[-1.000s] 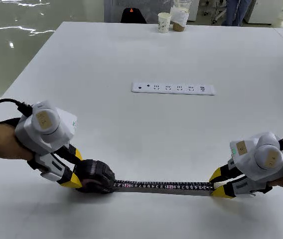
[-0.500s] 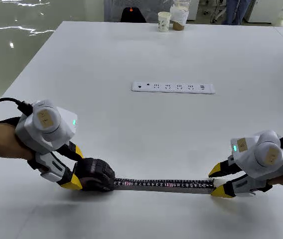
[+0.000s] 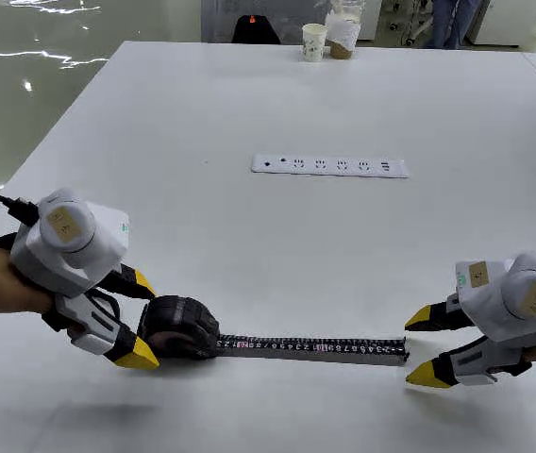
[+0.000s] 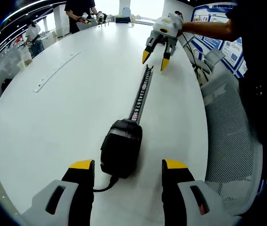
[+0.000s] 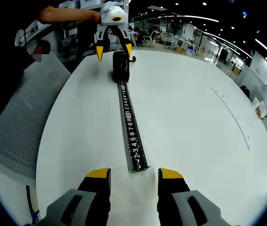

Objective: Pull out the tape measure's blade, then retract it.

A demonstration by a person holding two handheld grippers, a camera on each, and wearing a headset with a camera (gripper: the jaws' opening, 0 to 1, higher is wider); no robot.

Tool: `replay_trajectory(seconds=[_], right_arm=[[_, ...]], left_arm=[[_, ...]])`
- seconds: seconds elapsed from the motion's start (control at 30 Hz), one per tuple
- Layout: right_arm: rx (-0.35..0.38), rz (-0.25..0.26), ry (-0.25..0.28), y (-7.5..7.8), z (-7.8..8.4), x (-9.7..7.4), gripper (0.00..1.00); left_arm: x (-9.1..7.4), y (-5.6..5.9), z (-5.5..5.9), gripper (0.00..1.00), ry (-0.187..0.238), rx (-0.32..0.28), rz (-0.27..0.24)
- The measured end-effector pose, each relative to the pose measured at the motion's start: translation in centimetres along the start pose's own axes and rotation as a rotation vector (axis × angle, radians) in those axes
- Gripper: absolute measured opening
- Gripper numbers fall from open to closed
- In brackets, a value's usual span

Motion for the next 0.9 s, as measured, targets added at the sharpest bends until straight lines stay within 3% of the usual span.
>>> replay_trajectory(seconds=[0.13, 0.5, 0.8, 0.9], right_arm=[[0.041, 0.023, 0.030, -0.3, 0.1, -0.1, 0.41], [0.129, 0.095, 0.097, -1.7, 0.5, -0.8, 0.49], [0.195, 0.152, 0.164, -2.7, 0.2, -1.0, 0.56], [0.188, 0.164, 0.195, -3.0, 0.1, -0.9, 0.59]], left_arm=[[-0.1, 0.5, 0.0, 0.58, 0.050, -0.089, -0.017], [-0.5, 1.6, 0.6, 0.69, 0.107, -0.163, -0.081], [-0.6, 2.0, 0.6, 0.76, 0.175, -0.244, -0.165], [-0.6, 2.3, 0.7, 0.77, 0.190, -0.260, -0.176]])
Point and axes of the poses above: the centre of the closed fingertips' face, and the gripper's own axes: x roughly forward along the fingers, y roughly to its right, z roughly out of its underside, the point moved 4 cm from there along -x, roughly backward along the fingers, and after that the axes turned 9 degrees about -z, right-handed, at the moved point
